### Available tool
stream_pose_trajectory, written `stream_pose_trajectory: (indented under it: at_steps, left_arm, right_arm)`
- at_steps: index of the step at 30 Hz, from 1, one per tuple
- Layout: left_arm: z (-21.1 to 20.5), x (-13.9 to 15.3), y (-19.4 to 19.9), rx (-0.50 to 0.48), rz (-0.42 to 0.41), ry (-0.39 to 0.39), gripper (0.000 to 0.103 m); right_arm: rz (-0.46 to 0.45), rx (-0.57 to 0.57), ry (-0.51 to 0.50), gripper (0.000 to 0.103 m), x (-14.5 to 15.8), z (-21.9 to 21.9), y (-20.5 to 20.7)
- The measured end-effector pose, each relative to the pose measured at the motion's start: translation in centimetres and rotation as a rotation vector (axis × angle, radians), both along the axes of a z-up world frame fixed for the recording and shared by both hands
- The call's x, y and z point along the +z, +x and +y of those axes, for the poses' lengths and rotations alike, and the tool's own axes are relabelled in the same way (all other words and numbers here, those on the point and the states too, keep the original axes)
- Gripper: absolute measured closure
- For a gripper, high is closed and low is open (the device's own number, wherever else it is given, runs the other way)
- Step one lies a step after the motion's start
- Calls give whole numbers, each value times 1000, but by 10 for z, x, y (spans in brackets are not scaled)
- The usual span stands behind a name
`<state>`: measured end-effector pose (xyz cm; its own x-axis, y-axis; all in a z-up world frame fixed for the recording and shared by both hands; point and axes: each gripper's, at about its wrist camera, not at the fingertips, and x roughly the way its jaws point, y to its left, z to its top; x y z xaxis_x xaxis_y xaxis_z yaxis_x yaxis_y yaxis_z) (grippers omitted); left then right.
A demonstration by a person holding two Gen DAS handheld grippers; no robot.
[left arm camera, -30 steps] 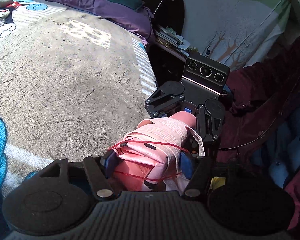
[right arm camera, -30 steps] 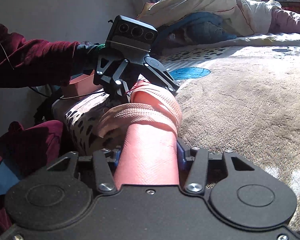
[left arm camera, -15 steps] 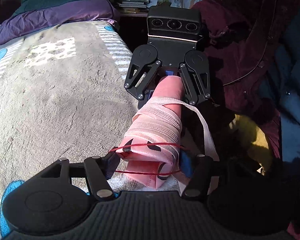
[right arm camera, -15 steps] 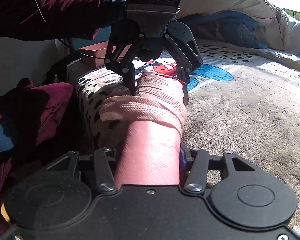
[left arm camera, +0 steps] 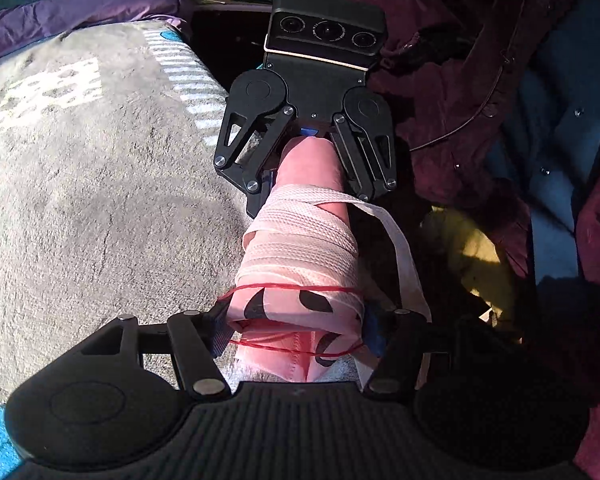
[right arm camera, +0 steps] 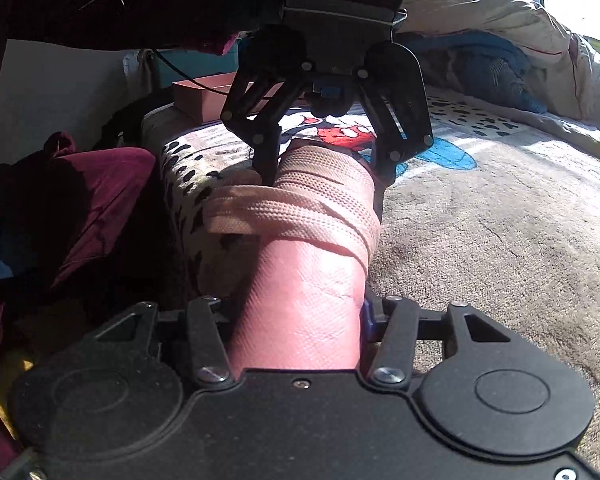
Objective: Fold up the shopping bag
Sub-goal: 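Slide the rubber band along the roll with the left tool while the right tool holds, then release and regrasp the banded roll with the right tool while the left tool holds it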
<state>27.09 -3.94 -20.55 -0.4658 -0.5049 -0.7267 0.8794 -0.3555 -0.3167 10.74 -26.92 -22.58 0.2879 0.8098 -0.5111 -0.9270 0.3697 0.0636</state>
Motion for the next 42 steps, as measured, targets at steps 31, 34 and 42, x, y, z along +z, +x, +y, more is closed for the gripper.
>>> stream_pose_trajectory:
  at_steps: [31,34,42]
  left_arm:
    - [40,-10,-34,507,43,-38,51]
    - [42,-8,-38,517,22,-42,51]
    - [37,-4,-46,534,-30,-28,51]
  right_arm:
    - [71,-110,50,47,8,-3,-9]
    - [68,-105,-27,42,21,-5,-12]
    - [102,-70,-117,35,58,-16,-14]
